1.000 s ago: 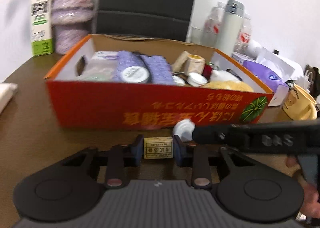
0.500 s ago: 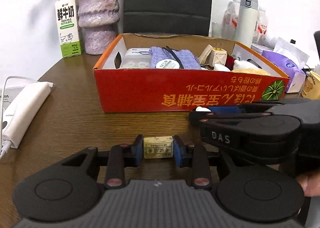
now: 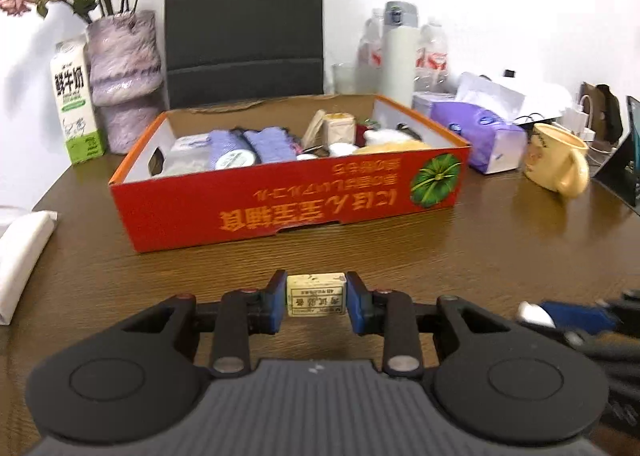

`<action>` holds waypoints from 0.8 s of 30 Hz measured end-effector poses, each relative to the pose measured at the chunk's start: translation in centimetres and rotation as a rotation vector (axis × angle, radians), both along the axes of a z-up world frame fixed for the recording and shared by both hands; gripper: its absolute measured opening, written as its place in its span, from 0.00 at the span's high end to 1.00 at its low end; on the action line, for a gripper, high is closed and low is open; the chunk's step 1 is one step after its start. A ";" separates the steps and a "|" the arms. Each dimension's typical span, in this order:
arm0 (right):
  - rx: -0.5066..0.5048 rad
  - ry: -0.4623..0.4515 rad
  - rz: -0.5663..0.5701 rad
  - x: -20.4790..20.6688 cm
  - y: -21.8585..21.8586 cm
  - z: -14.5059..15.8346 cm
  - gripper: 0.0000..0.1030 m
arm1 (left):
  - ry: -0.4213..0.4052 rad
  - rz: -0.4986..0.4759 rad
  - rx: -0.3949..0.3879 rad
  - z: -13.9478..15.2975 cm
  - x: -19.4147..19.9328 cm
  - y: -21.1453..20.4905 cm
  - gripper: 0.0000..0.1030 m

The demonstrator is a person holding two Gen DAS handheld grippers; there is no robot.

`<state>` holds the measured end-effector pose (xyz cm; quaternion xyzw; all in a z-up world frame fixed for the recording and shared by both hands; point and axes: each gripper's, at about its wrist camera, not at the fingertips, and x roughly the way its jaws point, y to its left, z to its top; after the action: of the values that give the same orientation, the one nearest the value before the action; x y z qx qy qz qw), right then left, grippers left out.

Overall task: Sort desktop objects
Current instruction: 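Carry the beige box and white object over the cardboard box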

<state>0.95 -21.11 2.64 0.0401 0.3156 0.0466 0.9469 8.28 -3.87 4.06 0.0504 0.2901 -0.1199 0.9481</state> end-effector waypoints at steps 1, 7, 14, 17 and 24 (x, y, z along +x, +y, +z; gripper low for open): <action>-0.005 -0.012 0.001 -1.2 0.0 0.2 0.75 | -0.016 0.005 0.010 0.2 -0.5 -0.2 0.70; -0.030 -0.005 0.036 -3.4 0.3 1.3 0.75 | -0.043 0.041 -0.147 2.9 -5.0 1.9 0.70; 0.082 -0.019 0.083 -5.0 0.0 2.3 0.75 | -0.037 0.065 -0.192 7.7 -8.9 4.1 0.70; 0.080 -0.056 0.097 -6.7 -0.3 3.1 0.75 | -0.073 0.097 -0.192 8.9 -10.3 4.1 0.70; 0.088 -0.056 0.087 -7.1 -0.1 3.6 0.75 | -0.073 0.068 -0.174 8.7 -11.9 4.6 0.70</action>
<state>-6.16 -21.26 6.24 0.0667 0.2878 0.1029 0.9498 -3.58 0.76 12.75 -0.0376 0.2455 -0.1105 0.9623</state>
